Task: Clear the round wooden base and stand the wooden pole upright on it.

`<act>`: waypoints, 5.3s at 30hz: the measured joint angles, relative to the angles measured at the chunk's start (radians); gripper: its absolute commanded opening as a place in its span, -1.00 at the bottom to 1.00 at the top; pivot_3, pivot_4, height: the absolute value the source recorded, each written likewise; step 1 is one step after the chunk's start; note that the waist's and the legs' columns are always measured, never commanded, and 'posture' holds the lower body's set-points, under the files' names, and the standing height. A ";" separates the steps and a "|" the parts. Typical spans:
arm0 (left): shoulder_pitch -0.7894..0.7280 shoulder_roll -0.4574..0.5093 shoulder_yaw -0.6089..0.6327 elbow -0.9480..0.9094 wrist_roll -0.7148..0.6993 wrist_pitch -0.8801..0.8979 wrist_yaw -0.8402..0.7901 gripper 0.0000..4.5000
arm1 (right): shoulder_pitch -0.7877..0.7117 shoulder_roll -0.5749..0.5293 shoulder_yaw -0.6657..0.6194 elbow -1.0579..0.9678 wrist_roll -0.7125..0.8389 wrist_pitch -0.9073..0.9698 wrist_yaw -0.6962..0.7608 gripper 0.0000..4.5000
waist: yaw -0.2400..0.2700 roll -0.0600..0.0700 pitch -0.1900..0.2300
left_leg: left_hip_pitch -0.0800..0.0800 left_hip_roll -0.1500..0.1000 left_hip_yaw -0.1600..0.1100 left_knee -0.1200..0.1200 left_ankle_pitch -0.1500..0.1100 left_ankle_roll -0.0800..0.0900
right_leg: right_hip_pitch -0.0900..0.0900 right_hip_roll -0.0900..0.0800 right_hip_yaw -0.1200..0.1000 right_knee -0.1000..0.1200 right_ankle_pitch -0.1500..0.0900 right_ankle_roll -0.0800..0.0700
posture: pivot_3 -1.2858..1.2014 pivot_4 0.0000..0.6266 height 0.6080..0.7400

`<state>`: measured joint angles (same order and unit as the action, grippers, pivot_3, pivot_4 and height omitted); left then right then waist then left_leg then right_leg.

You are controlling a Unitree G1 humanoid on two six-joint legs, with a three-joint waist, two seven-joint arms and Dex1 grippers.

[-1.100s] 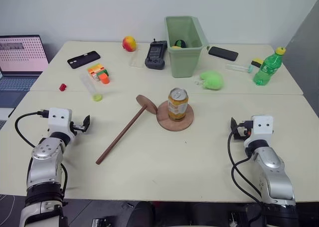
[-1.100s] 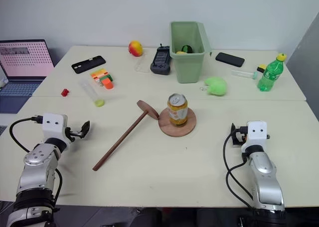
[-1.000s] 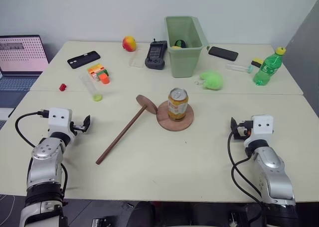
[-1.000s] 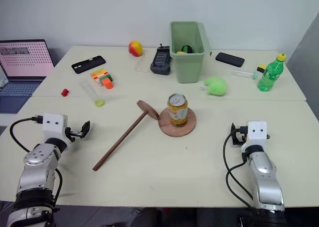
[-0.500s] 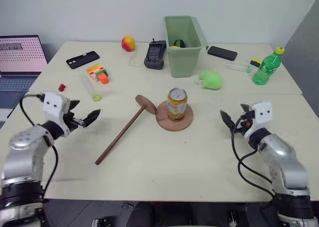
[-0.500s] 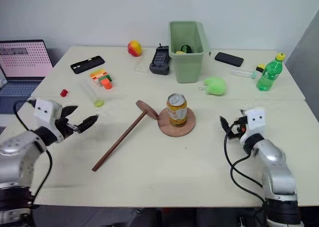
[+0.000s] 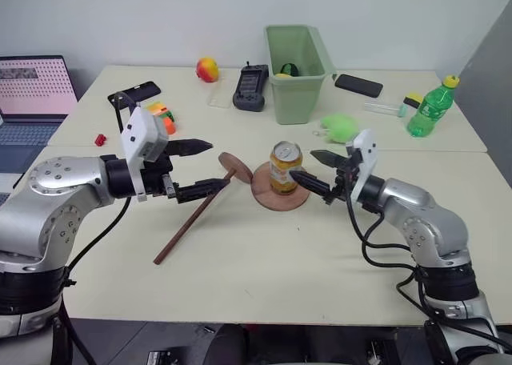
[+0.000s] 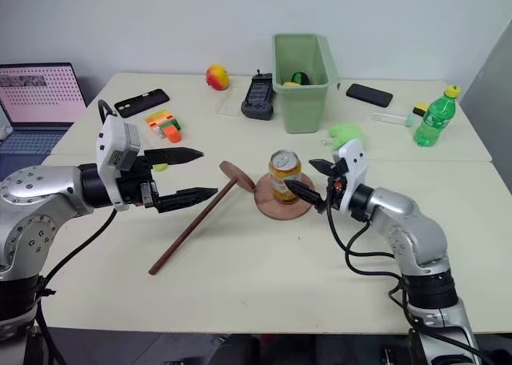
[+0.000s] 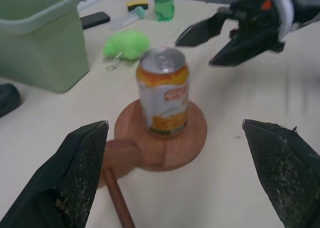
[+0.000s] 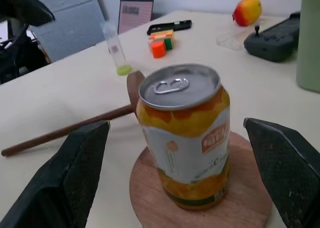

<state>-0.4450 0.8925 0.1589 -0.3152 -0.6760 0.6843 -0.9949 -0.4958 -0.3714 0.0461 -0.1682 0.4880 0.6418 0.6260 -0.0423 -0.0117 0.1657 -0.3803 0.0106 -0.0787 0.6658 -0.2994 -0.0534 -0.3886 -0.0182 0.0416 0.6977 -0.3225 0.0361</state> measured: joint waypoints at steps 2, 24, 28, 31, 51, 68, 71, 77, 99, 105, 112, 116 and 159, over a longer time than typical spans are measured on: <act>0.000 0.000 0.000 -0.001 -0.010 0.008 -0.001 0.98 | -0.007 0.012 0.011 0.016 -0.009 -0.015 -0.001 1.00 | -0.003 0.000 0.000 | 0.000 0.001 0.000 0.000 0.000 0.000 | 0.000 0.000 0.000 0.000 0.000 0.000 | 0.03 -0.52 1.00; 0.020 -0.032 -0.006 -0.041 -0.033 0.028 0.023 0.98 | -0.110 0.168 0.077 0.225 -0.152 -0.160 -0.016 1.00 | -0.014 0.000 0.000 | 0.000 0.001 0.000 0.000 0.000 0.000 | -0.001 0.000 0.000 0.000 0.000 0.000 | 0.03 -0.52 1.00; 0.023 -0.032 -0.005 -0.048 -0.035 0.031 0.028 0.98 | -0.120 0.186 0.087 0.262 -0.174 -0.202 -0.016 1.00 | -0.014 0.000 0.000 | 0.000 0.001 0.000 0.000 0.000 0.000 | -0.001 0.000 0.000 0.000 0.000 0.000 | 0.03 -0.52 1.00; 0.028 -0.032 -0.002 -0.048 -0.035 0.031 0.033 1.00 | -0.120 0.189 0.095 0.283 -0.194 -0.228 -0.016 0.81 | -0.014 0.000 0.000 | 0.000 0.001 0.000 0.000 0.000 0.000 | -0.001 0.000 0.000 0.000 0.000 0.000 | 0.03 -0.52 1.00; -0.027 -0.049 -0.006 -0.050 -0.075 0.053 0.048 1.00 | -0.118 0.142 -0.036 0.157 -0.111 -0.126 -0.072 0.60 | -0.009 0.001 0.001 | -0.002 0.000 -0.001 0.000 0.000 0.000 | -0.001 -0.001 0.000 0.000 0.000 0.000 | 0.03 -0.52 1.00; -0.174 -0.199 -0.135 -0.023 -0.060 0.044 0.041 1.00 | -0.320 -0.038 -0.259 0.773 -0.332 -0.374 -0.459 0.60 | -0.025 0.001 0.001 | -0.001 0.000 0.008 -0.001 0.002 -0.004 | -0.002 0.000 0.004 -0.001 0.000 0.000 | 0.03 -0.52 1.00; -0.177 -0.202 -0.135 -0.017 -0.058 0.040 0.041 1.00 | -0.361 -0.043 -0.269 0.859 -0.339 -0.411 -0.477 0.60 | -0.025 0.001 0.001 | -0.001 0.000 0.009 -0.001 0.002 -0.004 | -0.002 0.000 0.004 -0.001 0.000 0.000 | 0.03 -0.52 1.00; -0.177 -0.202 -0.133 -0.016 -0.056 0.040 0.042 1.00 | -0.382 -0.051 -0.301 0.930 -0.328 -0.452 -0.476 1.00 | -0.021 0.001 0.001 | -0.001 -0.001 0.008 0.001 0.002 -0.004 | -0.001 0.000 0.003 -0.001 0.000 0.000 | 0.03 -0.52 1.00; -0.164 -0.066 -0.079 0.008 -0.037 0.050 0.023 1.00 | -0.176 -0.073 -0.313 0.268 -0.245 -0.149 -0.449 1.00 | -0.020 0.002 0.002 | -0.002 0.000 0.003 -0.001 0.002 -0.004 | -0.002 0.000 0.003 -0.001 0.000 0.000 | 0.03 -0.52 1.00; -0.151 0.067 -0.043 0.178 0.061 0.071 0.043 1.00 | -0.169 -0.105 -0.288 -0.006 -0.102 -0.086 -0.286 1.00 | -0.020 0.002 0.002 | -0.001 0.000 0.002 -0.001 0.000 0.000 | -0.001 0.001 0.002 -0.001 0.000 0.000 | 0.03 -0.52 1.00; -0.211 0.170 -0.299 0.377 0.218 0.122 -0.142 1.00 | -0.006 -0.137 -0.044 -0.203 0.114 0.044 0.060 1.00 | -0.004 0.002 0.002 | -0.004 -0.002 0.000 0.000 0.000 0.000 | -0.001 0.002 -0.001 -0.002 0.000 0.000 | 0.03 -0.52 1.00; -0.267 0.162 -0.411 0.429 0.282 0.164 -0.207 1.00 | 0.080 -0.183 -0.006 -0.275 0.207 0.111 0.161 1.00 | 0.002 0.001 0.003 | -0.004 -0.002 -0.001 0.001 0.000 0.001 | -0.001 0.001 -0.001 -0.002 0.000 0.000 | 0.03 -0.52 1.00; -0.414 -0.042 -0.285 0.643 0.382 0.315 -0.180 -0.89 | 0.200 -0.295 0.004 -0.342 0.241 0.153 0.216 1.00 | 0.009 -0.001 0.004 | -0.007 -0.001 -0.004 0.008 0.000 0.001 | -0.001 0.002 -0.004 0.000 0.000 0.000 | 0.03 -0.52 1.00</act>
<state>-0.8591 0.8508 -0.1260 0.3280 -0.2944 0.9988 -1.1751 -0.2953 -0.6668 0.0499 -0.5102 0.7288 0.7948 0.8415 -0.0329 -0.0131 0.1697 -0.3872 0.0097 -0.0831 0.6739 -0.2995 -0.0526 -0.3896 -0.0158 0.0378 0.6978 -0.3227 0.0362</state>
